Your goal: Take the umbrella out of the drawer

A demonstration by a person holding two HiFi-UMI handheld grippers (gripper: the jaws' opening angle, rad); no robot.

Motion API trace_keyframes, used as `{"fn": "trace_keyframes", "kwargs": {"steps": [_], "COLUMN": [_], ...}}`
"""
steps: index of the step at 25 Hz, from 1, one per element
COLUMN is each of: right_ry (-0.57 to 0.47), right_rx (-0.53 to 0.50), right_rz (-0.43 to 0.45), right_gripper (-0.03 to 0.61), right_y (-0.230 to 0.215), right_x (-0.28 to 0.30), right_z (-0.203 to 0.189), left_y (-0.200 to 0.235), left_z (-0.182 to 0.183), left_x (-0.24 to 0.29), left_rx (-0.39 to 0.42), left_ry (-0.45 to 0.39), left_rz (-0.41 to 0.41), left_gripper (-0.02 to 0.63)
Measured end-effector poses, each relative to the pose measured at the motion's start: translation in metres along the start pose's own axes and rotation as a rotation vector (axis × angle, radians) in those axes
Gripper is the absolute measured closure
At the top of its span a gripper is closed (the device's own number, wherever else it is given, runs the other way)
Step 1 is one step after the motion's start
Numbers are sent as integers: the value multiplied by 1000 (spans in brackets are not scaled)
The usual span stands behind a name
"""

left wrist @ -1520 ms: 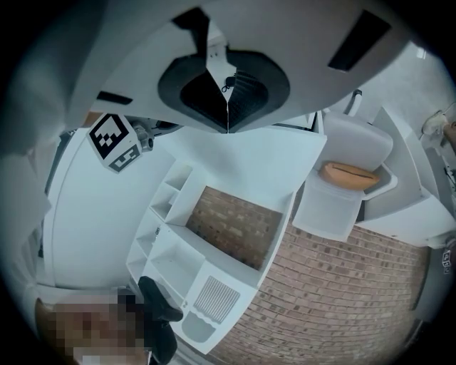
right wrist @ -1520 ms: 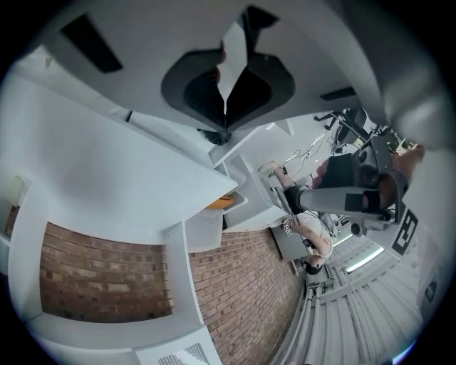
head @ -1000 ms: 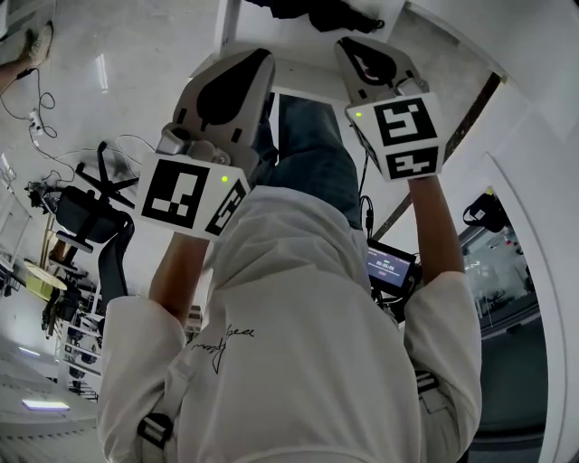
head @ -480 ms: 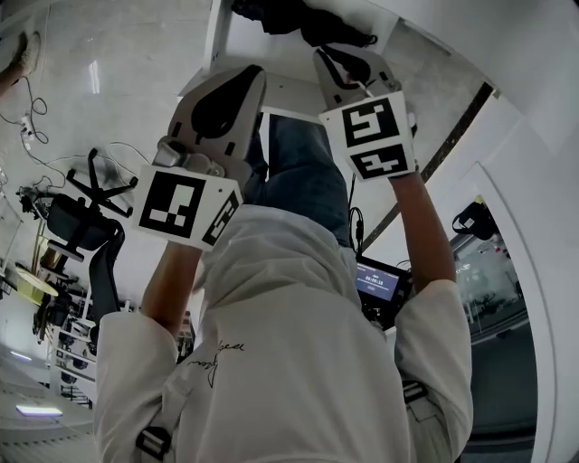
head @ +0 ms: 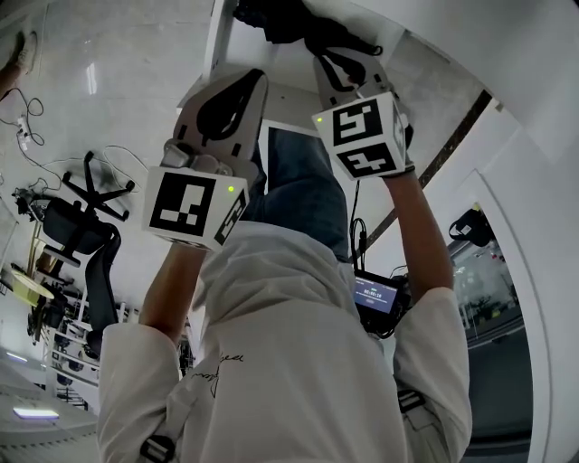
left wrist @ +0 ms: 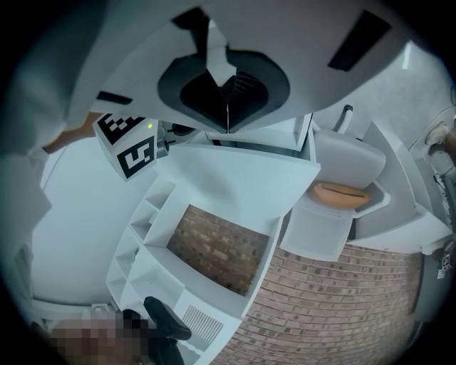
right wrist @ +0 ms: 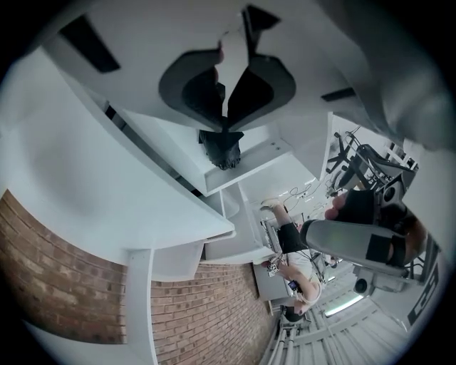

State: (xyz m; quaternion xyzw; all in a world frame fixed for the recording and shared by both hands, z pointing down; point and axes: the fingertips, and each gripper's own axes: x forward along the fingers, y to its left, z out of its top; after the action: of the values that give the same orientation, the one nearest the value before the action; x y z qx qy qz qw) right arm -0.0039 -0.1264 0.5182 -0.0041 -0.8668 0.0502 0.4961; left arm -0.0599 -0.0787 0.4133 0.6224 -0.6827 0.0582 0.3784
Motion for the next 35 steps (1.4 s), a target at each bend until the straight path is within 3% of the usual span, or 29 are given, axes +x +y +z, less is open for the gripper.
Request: {"fn": "trace_keyframes", "kwargs": {"steps": [21,25,35], "right_ry": [94,119,150], "right_rx": [-108,-138,-232], "right_rz": [-55,-43,-47], "right_gripper": [545,494,439], "right_y": [-10,-10,-14], "right_x": [59,72,98], "right_z": [-25,-33,-42], "left_y": [24,28,34], "left_z": [-28,-36,-47], "left_x": [28,34,42], "left_rx": [-36,-23,-28], "left_ry": [24,41,54], "left_rz": [-1,-2,7], "left_gripper": [597,597,597]}}
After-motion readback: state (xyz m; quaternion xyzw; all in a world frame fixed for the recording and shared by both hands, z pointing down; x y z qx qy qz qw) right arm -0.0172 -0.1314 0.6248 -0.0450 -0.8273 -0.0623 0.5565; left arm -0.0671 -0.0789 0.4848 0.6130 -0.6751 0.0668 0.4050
